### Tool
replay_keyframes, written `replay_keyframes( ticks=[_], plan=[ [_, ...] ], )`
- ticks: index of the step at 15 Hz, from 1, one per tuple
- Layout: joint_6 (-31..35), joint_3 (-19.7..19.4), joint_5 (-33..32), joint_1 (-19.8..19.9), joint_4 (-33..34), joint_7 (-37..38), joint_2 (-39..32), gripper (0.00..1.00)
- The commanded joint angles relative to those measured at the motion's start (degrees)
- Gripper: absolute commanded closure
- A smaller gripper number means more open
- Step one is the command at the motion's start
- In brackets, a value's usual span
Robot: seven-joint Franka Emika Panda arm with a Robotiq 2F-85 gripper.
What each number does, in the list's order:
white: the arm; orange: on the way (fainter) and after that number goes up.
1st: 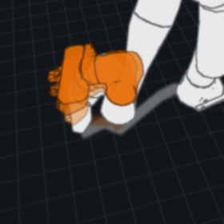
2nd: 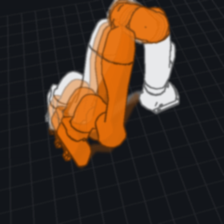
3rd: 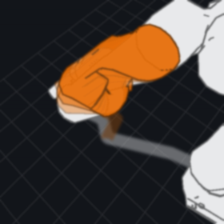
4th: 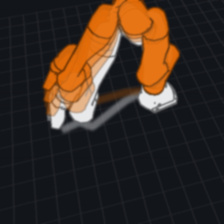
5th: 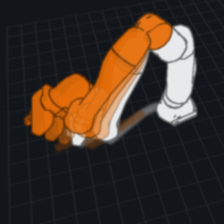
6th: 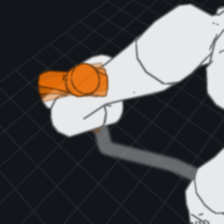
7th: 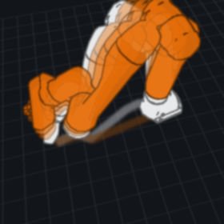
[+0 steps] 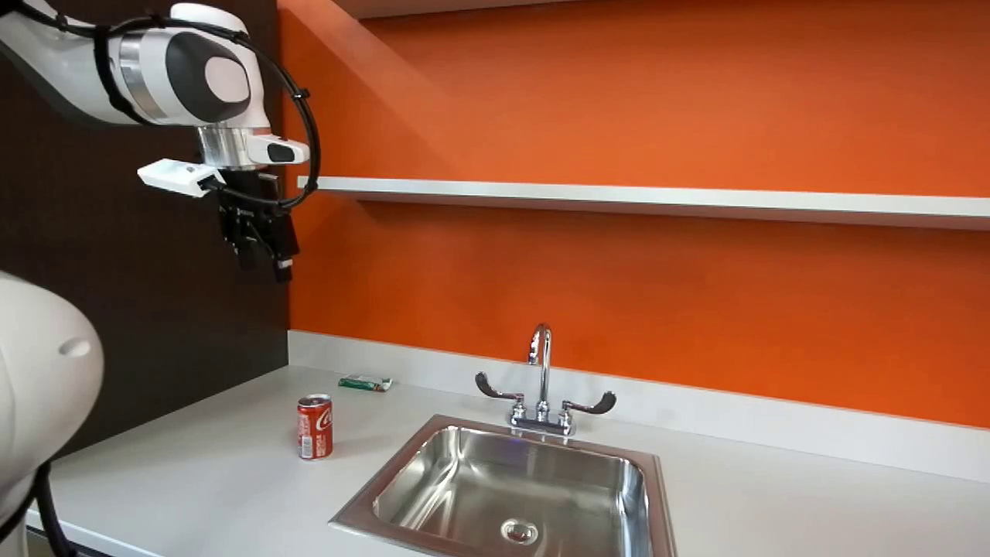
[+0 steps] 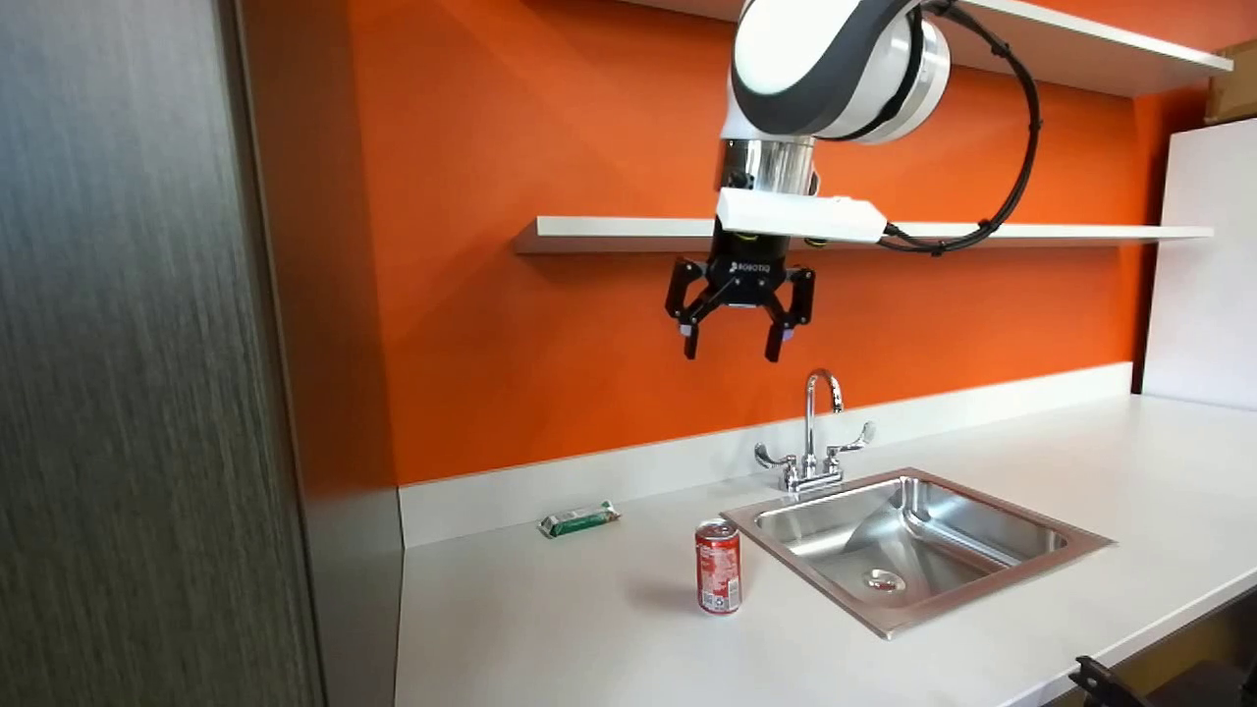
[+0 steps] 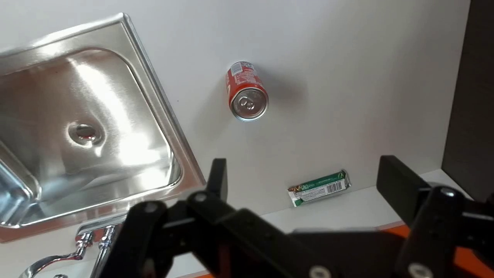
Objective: Put the red can on the bottom shelf
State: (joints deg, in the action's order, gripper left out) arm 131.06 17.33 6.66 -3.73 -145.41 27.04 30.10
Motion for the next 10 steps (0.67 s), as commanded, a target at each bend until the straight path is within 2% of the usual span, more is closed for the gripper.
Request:
replay_keyframes(
  ticks=[1, 5, 10],
  plan=[
    [-4.1, -0.7, -1.1, -1.2, 0.7, -1.0, -0.3, 0.00],
    [-7.8, -0.4, -2.9, -1.6, 0.5, -1.3, 0.2, 0.00],
    [4.0, -0.9, -5.7, -2.4, -2.5, -4.7, 0.8, 0.00]
  ],
)
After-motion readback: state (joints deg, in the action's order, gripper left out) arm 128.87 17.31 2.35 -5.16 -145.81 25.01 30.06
